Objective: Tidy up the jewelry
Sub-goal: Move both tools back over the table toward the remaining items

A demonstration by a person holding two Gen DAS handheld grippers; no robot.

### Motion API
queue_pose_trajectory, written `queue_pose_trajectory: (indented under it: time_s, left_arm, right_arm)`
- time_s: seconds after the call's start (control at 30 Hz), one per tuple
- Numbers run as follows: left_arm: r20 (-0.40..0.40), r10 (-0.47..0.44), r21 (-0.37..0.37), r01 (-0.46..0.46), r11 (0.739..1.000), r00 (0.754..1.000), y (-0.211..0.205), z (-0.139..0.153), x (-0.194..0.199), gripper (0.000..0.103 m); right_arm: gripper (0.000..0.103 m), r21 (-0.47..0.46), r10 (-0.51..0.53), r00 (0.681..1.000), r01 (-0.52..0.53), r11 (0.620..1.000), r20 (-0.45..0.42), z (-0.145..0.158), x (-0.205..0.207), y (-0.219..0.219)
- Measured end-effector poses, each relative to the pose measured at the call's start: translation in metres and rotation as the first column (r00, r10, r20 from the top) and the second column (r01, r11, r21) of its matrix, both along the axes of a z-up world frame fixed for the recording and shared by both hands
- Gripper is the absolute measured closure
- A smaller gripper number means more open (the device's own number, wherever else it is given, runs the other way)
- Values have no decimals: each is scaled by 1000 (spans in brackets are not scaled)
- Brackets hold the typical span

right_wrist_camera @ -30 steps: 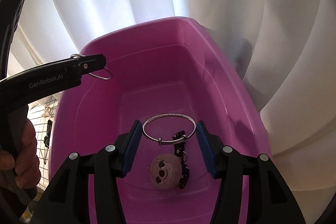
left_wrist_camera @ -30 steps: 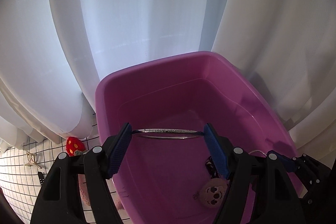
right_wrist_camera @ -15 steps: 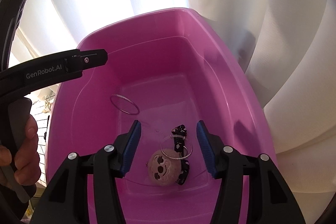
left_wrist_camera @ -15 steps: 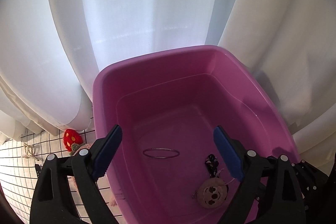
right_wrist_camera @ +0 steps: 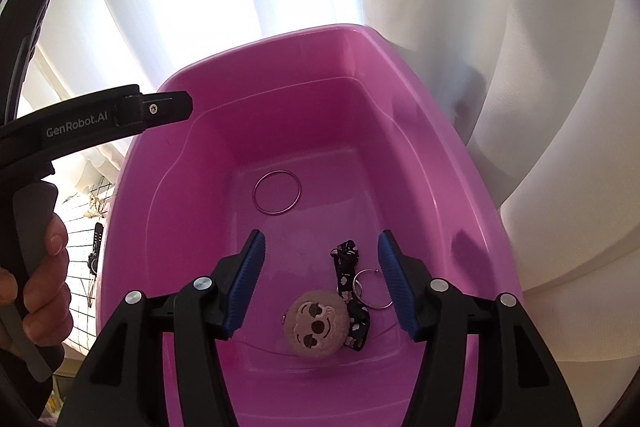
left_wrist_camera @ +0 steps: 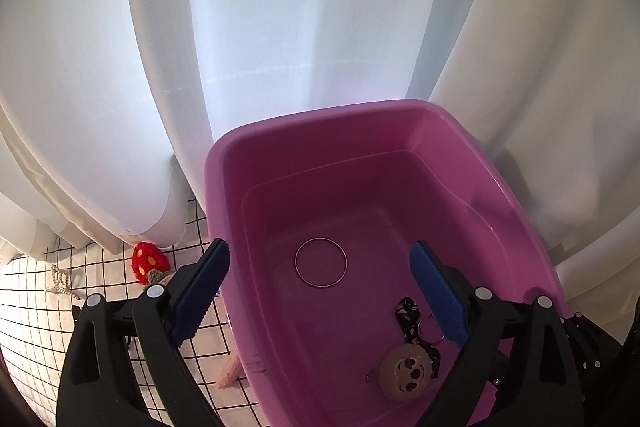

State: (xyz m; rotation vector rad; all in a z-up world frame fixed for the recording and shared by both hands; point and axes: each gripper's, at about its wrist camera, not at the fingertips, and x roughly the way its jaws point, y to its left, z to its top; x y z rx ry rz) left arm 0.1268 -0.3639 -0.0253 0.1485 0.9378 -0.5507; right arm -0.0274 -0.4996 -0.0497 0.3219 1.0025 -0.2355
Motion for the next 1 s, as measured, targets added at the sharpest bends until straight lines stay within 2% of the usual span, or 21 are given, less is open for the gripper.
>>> queue_pose_trajectory:
  time_s: [0.07, 0.17, 0.37, 0.43, 0.67, 1.0]
  left_arm:
    - [4, 2, -3, -2, 1000, 1000, 4, 3, -1, 13]
    - [14, 7, -9, -7, 1000, 1000, 9, 8, -2, 13]
    - [25, 28, -27, -27, 999, 999, 28, 18, -2, 13]
    - [22, 39, -33, -39, 999, 999, 38, 21, -1, 13]
    - [33, 84, -45, -82, 996, 996, 83, 30, -3, 13]
    - [39, 152, -53, -150, 987, 988, 162, 40, -8, 13]
  right_arm:
    - [46, -1, 1, 1000, -1, 1000, 7, 2, 0, 2]
    - [38, 13, 3, 1000, -3, 1000, 19, 4, 0, 4]
    - [37, 20, 2, 999, -2, 1000, 32, 11, 3, 11]
    - [35, 39, -2, 999, 0, 999, 35, 13, 5, 13]
    - [34, 32, 13, 998, -15, 999, 57, 23, 14, 36]
    - [34, 1, 62, 992, -63, 998, 106, 43, 27, 96]
